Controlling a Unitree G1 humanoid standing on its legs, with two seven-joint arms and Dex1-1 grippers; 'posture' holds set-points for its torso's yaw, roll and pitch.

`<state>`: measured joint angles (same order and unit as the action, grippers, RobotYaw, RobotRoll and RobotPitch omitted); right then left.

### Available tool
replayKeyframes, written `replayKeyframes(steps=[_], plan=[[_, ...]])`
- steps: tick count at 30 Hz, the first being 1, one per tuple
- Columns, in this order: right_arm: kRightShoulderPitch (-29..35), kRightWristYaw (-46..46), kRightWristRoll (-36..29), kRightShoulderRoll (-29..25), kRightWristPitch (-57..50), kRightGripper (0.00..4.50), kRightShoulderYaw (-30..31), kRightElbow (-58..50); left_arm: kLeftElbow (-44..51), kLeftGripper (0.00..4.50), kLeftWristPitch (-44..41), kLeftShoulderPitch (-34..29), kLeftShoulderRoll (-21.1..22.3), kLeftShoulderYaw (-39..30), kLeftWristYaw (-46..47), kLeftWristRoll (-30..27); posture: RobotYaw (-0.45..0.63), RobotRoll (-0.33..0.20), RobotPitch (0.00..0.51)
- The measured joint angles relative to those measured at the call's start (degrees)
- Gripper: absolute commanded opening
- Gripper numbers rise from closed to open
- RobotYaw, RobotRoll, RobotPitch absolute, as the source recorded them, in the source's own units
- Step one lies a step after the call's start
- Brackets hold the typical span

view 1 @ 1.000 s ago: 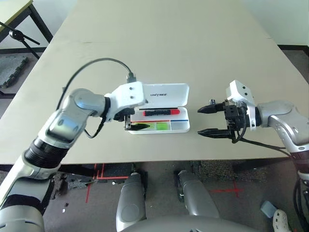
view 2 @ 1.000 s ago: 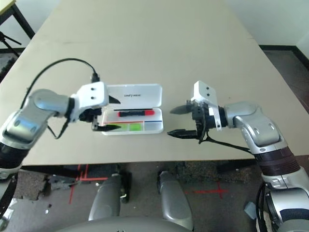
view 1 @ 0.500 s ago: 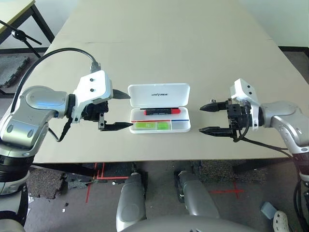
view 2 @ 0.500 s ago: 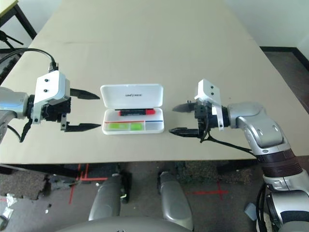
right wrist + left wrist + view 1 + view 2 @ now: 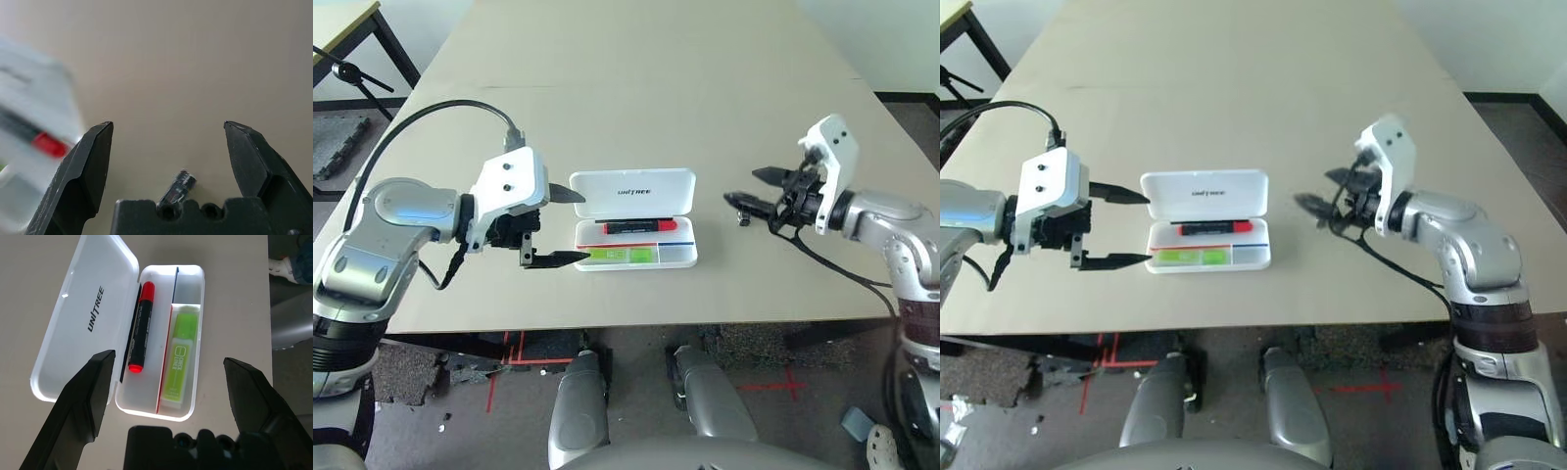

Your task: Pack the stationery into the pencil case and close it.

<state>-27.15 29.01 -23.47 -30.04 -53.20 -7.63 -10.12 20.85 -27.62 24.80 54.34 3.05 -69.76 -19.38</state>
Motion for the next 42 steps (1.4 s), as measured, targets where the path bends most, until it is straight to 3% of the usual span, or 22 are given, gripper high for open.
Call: replayKeyframes(steps=[9, 20, 32, 35, 42], plan=[[0.23, -10.87, 2.96, 6.4, -5.04, 4.5, 1.33, -0.98, -1.27, 4.48, 1.05, 1.19, -0.17, 1.62, -0.03, 0.44, -0.12, 0.0, 0.166], [2.52, -10.57, 3.22, 5.64, -10.67, 4.5, 2.71, -1.03, -1.25, 4.48, 1.51, 0.69, 0.22, 1.68, -0.01, 0.47, -0.11, 0.0, 0.175], [4.8, -9.3, 3.64, 4.09, -7.81, 4.43, 4.6, -0.52, -1.25, 4.5, 1.82, -0.4, 0.42, 1.68, 0.04, 0.66, -0.1, 0.0, 0.176], [4.92, -8.69, 4.61, 3.98, -5.18, 3.49, 4.8, 1.09, -1.24, 4.5, 1.83, -0.45, 0.42, 1.68, 0.09, 0.67, -0.09, 0.0, 0.173], [5.01, -7.17, 7.85, 1.87, 0.32, 0.76, 6.56, 4.04, -1.04, 4.5, 1.83, -1.06, 0.44, 1.68, 0.6, 0.7, -0.08, 0.0, 0.172]])
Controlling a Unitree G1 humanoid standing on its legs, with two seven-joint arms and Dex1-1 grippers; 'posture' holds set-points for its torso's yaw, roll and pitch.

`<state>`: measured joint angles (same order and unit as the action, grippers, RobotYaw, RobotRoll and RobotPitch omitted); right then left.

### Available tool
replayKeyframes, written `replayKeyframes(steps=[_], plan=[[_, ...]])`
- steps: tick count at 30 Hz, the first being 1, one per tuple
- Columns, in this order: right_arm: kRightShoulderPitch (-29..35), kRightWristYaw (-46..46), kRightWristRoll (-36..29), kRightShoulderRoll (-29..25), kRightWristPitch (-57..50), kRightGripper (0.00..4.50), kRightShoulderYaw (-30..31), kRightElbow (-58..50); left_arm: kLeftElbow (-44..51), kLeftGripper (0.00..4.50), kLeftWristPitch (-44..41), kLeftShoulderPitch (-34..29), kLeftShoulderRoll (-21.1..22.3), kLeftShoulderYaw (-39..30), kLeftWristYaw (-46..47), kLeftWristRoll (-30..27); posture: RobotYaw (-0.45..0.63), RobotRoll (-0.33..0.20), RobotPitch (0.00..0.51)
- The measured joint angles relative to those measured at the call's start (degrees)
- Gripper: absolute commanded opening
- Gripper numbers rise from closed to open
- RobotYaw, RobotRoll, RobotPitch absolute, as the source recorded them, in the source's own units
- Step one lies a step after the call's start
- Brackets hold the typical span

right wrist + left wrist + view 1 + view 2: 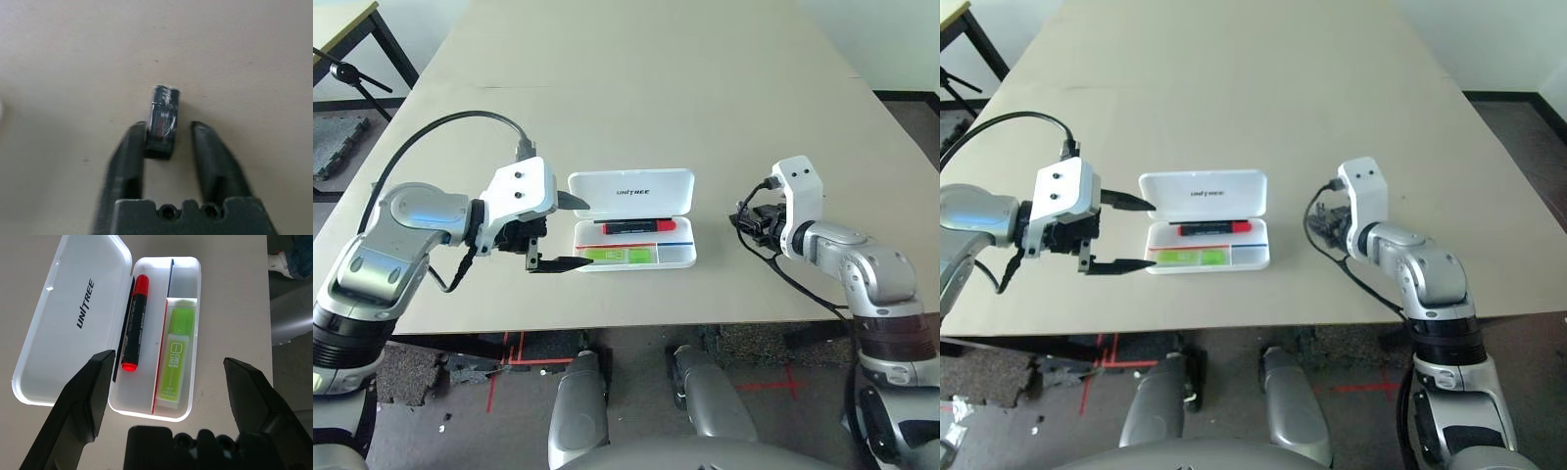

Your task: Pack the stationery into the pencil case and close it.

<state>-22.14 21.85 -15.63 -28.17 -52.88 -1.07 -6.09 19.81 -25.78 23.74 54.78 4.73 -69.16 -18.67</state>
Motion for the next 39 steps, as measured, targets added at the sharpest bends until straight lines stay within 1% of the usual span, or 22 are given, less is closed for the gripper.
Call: replayKeyframes(steps=[1, 2, 7, 13, 18, 24, 28, 31, 39], plan=[[0.0, 0.45, 0.18, -0.34, 0.68, 0.35, 0.3, 0.24, 0.04, 4.5, 0.0, -0.08, 0.03, 0.0, 0.09, 0.0, -0.08, 0.0, 0.172], [-0.01, 1.16, 0.38, -0.61, 1.43, 0.29, 0.46, 0.61, 0.05, 4.5, 0.0, -0.15, 0.05, 0.0, 0.17, 0.01, -0.08, 0.0, 0.173], [-0.11, 4.56, 1.88, -2.49, 5.1, 0.29, 2.0, 2.13, 0.62, 4.5, -0.03, -0.57, 0.37, -0.01, 0.52, 0.02, -0.08, 0.0, 0.175], [-1.24, 12.81, 2.25, -5.55, 11.11, 0.29, 4.09, 3.85, 1.69, 4.5, -0.11, -0.91, 0.67, -0.04, 0.7, 0.03, -0.07, 0.0, 0.174], [-4.59, 23.74, 0.91, -11.24, 17.81, 0.29, 3.92, 4.83, 1.67, 4.5, -0.19, -1.08, 1.34, -0.12, 0.86, 0.04, -0.07, 0.0, 0.17], [-5.1, 39.47, -3.14, -16.29, 22.7, 0.29, 4.76, 4.03, 1.65, 4.5, -0.2, -1.21, 1.81, -0.27, 1.24, 0.03, -0.06, 0.0, 0.169], [-7.01, 46.12, -5.14, -17.02, 22.66, 0.29, 5.9, 2.21, 1.66, 4.5, -0.21, -1.45, 2.07, -0.32, 1.29, 0.03, -0.05, 0.0, 0.169], [-8.45, 49.04, -5.64, -17.11, 22.39, 0.29, 7.84, 0.57, 1.69, 4.5, -0.34, -1.61, 2.12, -0.35, 1.49, 0.03, -0.05, 0.0, 0.169], [-11.48, 50.81, -4.32, -14.63, 22.49, 0.29, 13.81, -0.6, 1.79, 4.5, -0.46, -2.12, 2.14, -0.88, 2.43, 0.03, -0.04, 0.0, 0.166]])
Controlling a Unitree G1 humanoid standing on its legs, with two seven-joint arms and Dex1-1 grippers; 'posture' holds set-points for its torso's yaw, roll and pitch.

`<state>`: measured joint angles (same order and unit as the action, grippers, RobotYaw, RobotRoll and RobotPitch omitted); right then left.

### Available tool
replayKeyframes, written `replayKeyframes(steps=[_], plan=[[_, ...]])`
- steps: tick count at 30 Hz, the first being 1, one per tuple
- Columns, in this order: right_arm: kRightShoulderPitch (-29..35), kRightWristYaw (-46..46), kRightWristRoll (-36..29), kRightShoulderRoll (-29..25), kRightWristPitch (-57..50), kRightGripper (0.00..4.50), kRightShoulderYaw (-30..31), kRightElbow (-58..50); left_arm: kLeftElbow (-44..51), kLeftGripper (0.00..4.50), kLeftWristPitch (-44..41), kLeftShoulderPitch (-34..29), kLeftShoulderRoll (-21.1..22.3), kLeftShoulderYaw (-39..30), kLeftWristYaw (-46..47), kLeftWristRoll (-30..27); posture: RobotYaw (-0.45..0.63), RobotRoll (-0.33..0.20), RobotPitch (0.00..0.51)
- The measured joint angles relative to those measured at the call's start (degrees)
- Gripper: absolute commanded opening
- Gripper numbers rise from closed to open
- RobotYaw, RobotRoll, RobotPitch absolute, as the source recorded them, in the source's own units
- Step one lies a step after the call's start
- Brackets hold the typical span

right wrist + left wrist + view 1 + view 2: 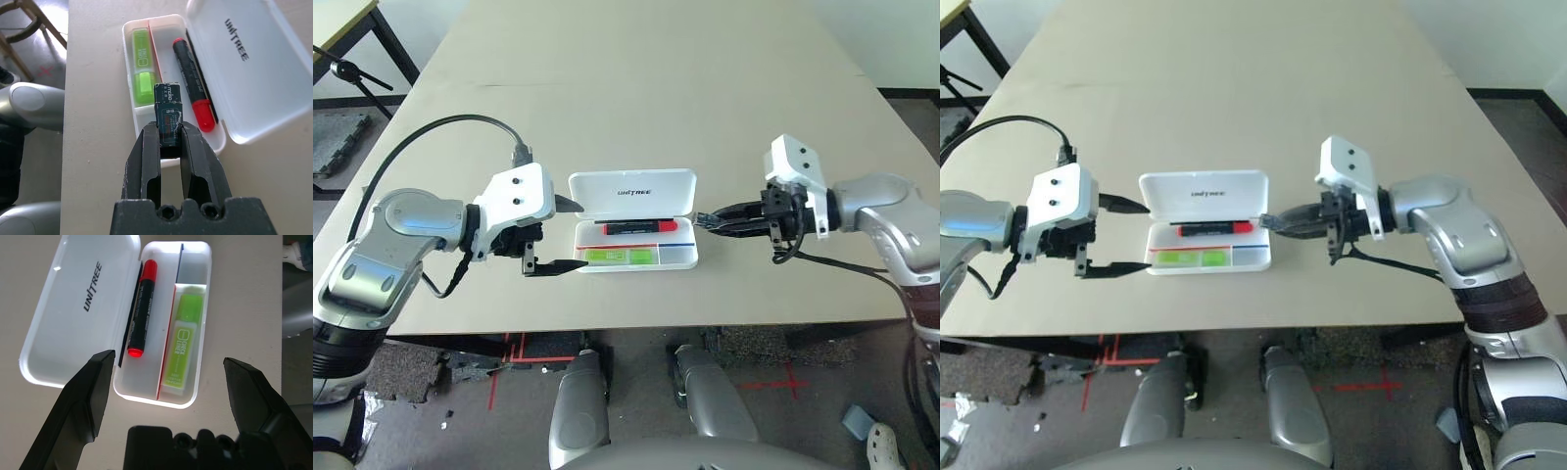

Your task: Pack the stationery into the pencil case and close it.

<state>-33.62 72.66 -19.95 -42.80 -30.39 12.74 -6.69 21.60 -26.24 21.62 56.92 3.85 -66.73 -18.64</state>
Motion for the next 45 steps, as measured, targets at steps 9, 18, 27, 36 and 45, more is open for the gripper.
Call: replayKeyframes(steps=[9, 18, 27, 36, 45], plan=[[-0.18, 0.07, 4.61, 1.87, 3.38, 0.29, 4.72, 0.68, 0.04, 4.5, -0.04, -0.14, 0.0, -0.1, 0.34, 0.12, -0.03, 0.0, 0.166], [-0.19, -0.42, 8.25, 4.8, 6.63, 0.29, 6.67, 4.28, 0.04, 4.5, -0.03, -0.14, 0.01, -0.12, 0.59, 0.65, -0.03, 0.0, 0.164], [-0.18, 0.03, 9.94, 5.55, 7.69, 0.29, 7.28, 5.0, 0.03, 4.5, -0.03, -0.14, 0.01, -0.12, 0.64, 0.79, -0.03, 0.0, 0.166], [-0.19, -0.91, 11.92, 6.09, 9.14, 3.26, 8.44, 6.97, 0.0, 4.5, -0.03, -0.14, 0.01, -0.13, 0.68, 0.87, -0.03, 0.0, 0.168], [-0.96, 0.97, 5.67, 3.12, 5.29, 4.44, 1.03, 6.79, -0.33, 4.5, 0.03, -0.38, 0.38, -0.58, 0.69, 1.14, -0.03, 0.0, 0.16]])
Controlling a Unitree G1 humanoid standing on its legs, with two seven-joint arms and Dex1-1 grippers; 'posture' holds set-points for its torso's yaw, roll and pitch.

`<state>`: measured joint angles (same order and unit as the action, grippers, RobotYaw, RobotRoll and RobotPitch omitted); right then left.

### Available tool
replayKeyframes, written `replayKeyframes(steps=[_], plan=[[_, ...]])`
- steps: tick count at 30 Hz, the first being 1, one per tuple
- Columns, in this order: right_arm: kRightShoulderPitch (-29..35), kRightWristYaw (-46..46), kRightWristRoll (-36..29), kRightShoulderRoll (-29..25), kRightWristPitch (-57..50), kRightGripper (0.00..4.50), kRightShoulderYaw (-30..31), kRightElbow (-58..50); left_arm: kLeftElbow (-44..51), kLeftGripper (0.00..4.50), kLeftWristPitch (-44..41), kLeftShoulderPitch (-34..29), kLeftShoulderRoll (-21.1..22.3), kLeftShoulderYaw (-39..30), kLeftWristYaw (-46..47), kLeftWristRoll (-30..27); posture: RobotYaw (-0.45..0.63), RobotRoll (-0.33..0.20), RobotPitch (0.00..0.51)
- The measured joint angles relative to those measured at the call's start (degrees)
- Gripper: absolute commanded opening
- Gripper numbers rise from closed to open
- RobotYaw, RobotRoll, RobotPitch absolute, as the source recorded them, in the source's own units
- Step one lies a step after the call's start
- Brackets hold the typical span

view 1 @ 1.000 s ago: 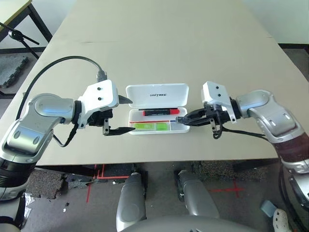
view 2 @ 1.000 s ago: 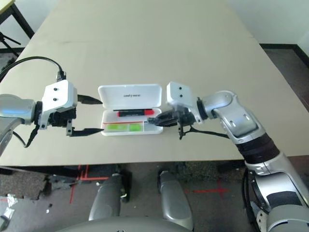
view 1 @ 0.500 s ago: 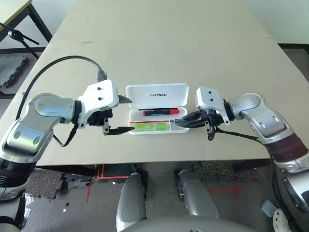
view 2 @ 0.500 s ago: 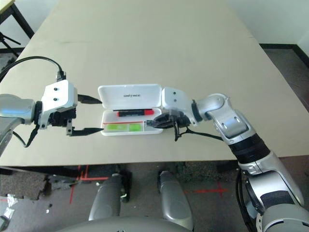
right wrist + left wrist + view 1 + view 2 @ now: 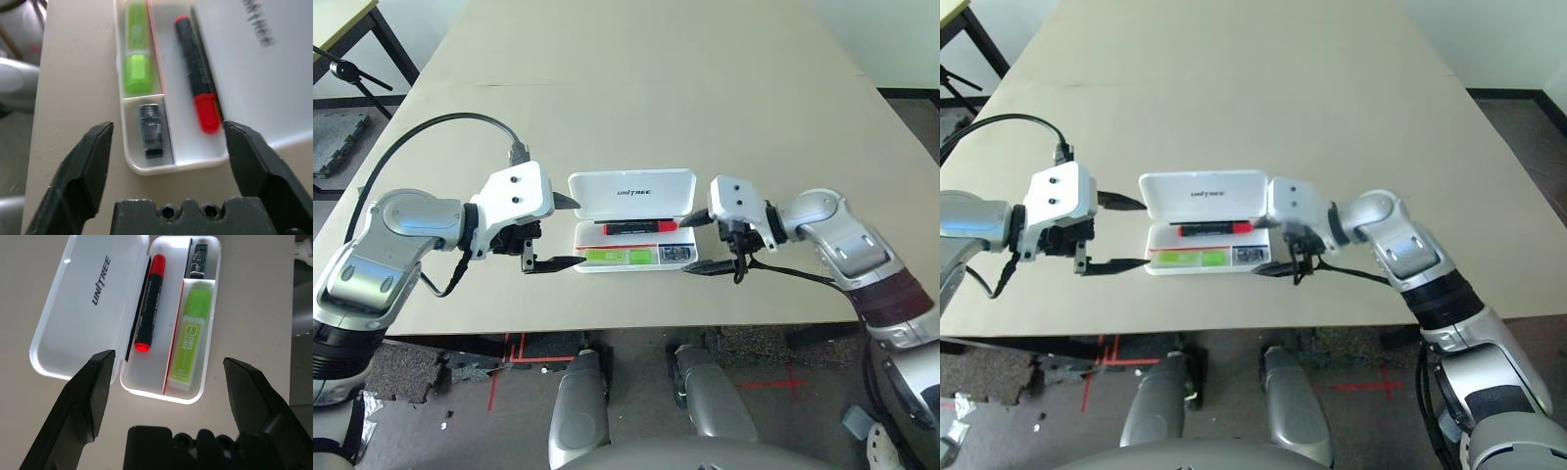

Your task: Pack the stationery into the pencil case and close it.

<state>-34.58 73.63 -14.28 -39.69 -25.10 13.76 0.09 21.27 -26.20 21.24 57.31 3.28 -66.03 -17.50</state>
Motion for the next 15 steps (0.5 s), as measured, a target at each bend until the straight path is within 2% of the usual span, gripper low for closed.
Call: replayKeyframes(steps=[3, 6, 7, 10, 15], plan=[[0.28, 2.15, -3.83, -3.16, -2.71, 4.44, -3.66, -0.27, -0.86, 4.5, 0.15, -0.6, 0.25, -0.33, 0.07, 0.23, -0.03, 0.0, 0.155], [2.29, 4.96, -6.41, -8.85, -4.31, 4.44, -6.93, -0.68, -2.32, 4.5, 0.35, -2.08, 0.82, -0.87, 0.07, 0.5, -0.03, 0.0, 0.148], [3.11, 5.87, -6.67, -10.63, -4.5, 4.48, -7.67, -0.74, -2.63, 4.32, 0.48, -2.33, 0.96, -1.06, 0.07, 0.55, -0.03, 0.0, 0.144], [4.95, 8.03, -7.82, -14.44, -4.92, 4.5, -9.0, -1.04, -5.08, 3.55, 1.99, -2.92, 1.36, -1.87, 0.09, 1.11, -0.04, 0.0, 0.135], [5.78, 8.6, -8.55, -16.18, -5.14, 4.5, -10.48, -1.03, -12.15, 1.55, 8.11, -2.01, -0.85, -2.13, 2.12, 3.98, -0.05, 0.0, 0.119]])
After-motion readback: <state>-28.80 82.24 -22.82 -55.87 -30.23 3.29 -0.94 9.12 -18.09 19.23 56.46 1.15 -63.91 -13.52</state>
